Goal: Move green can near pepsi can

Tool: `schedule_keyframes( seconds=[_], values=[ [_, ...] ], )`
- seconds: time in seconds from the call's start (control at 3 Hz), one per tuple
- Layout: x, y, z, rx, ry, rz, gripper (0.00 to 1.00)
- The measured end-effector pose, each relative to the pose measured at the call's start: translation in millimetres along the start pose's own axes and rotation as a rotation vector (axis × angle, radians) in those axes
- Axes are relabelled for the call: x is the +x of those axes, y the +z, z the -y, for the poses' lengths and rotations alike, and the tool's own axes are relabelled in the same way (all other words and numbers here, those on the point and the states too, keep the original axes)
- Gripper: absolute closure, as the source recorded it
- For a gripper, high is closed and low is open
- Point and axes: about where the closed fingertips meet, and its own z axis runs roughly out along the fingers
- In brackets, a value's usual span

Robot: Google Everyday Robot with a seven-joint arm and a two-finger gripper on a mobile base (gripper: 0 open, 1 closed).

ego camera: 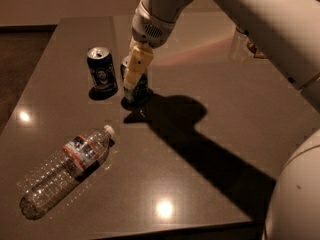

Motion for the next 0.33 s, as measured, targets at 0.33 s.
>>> schedule_keyframes(
  seconds=[0.33],
  values=[
    [0.0, 0.1, 0.0, 0.0, 0.0, 0.0, 0.0]
  ],
)
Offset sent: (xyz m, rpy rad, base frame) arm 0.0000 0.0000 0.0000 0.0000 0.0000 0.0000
